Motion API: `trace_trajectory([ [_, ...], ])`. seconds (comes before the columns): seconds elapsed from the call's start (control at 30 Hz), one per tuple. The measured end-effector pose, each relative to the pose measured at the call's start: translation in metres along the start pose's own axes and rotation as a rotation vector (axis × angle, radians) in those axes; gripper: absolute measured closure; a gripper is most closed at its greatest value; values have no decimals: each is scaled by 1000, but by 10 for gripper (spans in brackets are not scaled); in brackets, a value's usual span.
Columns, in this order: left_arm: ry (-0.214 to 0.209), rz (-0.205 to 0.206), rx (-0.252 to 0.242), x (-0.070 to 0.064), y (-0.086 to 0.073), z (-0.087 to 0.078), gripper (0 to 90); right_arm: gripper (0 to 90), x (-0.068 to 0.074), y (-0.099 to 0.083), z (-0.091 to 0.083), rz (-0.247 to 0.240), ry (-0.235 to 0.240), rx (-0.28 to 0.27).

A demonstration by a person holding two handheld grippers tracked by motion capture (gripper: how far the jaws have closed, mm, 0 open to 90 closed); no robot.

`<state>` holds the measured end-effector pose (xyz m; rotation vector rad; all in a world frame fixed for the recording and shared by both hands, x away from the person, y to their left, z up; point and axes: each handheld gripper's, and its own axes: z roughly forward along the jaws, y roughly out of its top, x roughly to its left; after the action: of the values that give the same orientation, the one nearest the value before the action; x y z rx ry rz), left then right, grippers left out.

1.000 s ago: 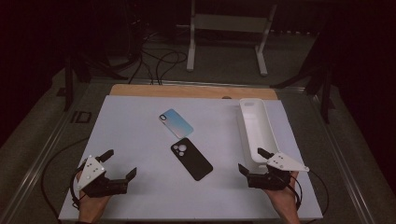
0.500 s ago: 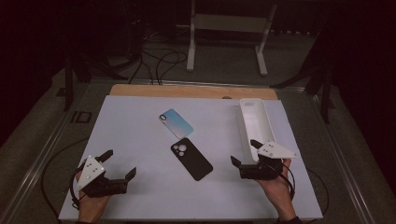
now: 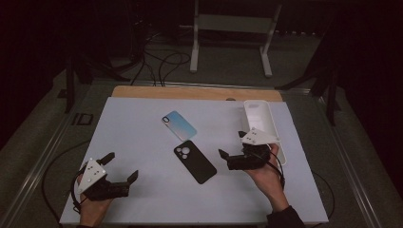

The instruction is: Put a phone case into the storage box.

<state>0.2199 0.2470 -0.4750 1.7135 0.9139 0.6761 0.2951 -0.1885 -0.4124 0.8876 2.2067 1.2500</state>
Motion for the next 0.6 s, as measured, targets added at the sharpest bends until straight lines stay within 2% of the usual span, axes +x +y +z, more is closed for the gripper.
trace_trajectory([
  [0.4, 1, 0, 4, 1, -1, 0, 0, 78, 7, 28, 35, -40, 25, 59],
  [0.6, 4, -3, 2, 2, -1, 0, 0, 79, 14, 40, 51, -59, 42, 70],
])
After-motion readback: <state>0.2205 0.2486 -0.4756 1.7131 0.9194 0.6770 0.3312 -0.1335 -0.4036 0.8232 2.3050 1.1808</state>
